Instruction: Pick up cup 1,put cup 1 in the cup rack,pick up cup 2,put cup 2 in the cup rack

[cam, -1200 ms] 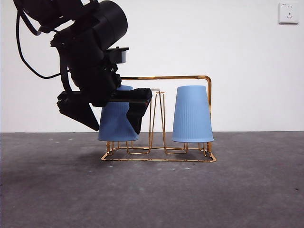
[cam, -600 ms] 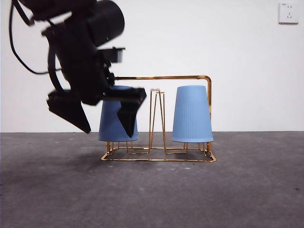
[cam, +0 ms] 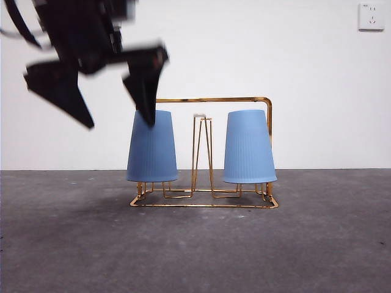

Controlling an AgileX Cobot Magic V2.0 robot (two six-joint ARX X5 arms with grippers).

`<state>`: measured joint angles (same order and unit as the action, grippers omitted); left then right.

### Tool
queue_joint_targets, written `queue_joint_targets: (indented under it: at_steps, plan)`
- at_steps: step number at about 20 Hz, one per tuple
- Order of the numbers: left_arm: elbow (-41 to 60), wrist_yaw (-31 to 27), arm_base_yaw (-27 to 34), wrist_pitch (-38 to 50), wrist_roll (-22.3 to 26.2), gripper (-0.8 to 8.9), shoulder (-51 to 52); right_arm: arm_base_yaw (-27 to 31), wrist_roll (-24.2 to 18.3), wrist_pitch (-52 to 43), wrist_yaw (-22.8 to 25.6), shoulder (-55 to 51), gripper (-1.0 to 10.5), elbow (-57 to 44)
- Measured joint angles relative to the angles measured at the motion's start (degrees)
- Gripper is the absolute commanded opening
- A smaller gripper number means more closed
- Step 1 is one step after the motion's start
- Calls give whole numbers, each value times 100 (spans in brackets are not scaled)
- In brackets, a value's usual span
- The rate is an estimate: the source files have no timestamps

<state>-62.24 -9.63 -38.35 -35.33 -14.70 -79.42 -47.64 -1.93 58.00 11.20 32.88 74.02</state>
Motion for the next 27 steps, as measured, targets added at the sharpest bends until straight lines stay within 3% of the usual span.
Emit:
queue_joint_targets:
  at_steps: [7,15,17,27]
  plan:
    - [0,581,-529,-833,-127,530,1471,0,0,686,0,0,187,0]
    - [0,944,-953,-1482,-538,-21,2929,0,98,1432,-2,4,155,0]
    - [0,1025,-1014,-1506,-597,-7,3226,0,184,1628,-2,11,-8,2]
    - [0,1036,-1095,-1746,-658,-4,3895,0,540,1954,-203,96,1,0]
